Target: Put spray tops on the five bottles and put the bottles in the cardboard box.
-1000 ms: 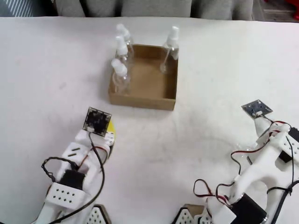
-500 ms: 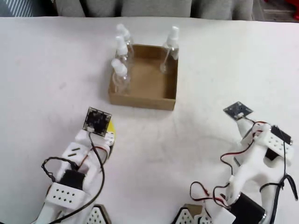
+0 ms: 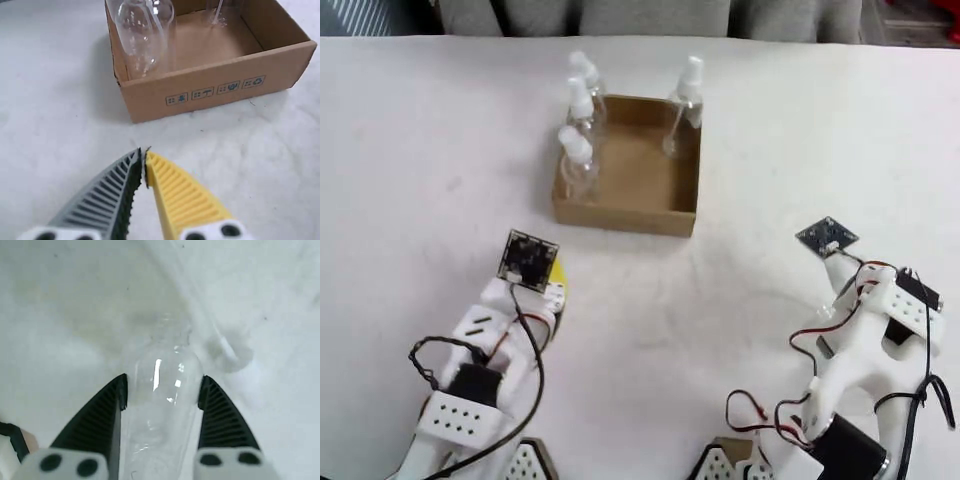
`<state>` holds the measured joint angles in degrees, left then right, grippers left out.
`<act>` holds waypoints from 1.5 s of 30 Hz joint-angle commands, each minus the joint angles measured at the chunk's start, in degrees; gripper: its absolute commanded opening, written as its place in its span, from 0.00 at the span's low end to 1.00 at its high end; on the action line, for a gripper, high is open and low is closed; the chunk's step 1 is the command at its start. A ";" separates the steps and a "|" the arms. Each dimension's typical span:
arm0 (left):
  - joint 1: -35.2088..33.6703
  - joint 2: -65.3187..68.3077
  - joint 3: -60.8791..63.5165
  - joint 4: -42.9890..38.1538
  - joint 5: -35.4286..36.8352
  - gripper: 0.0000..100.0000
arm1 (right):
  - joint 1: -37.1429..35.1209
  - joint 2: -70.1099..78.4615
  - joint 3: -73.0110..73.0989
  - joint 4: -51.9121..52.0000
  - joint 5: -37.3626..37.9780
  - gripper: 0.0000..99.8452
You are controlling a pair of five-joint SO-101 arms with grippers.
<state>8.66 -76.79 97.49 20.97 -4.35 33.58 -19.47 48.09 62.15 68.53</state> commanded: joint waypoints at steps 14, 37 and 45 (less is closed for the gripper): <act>-0.48 -1.01 -0.18 -1.23 -0.70 0.02 | -12.79 -1.10 -15.30 14.64 -58.20 0.02; -1.98 -1.10 -0.18 -1.58 -0.70 0.02 | -36.26 10.15 -19.96 8.57 -83.34 0.30; -1.98 -1.10 -0.18 -1.67 -0.70 0.02 | -26.24 10.15 -34.99 24.04 -78.77 0.21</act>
<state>7.08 -76.79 97.49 20.97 -4.35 3.16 -8.84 19.43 81.32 -13.85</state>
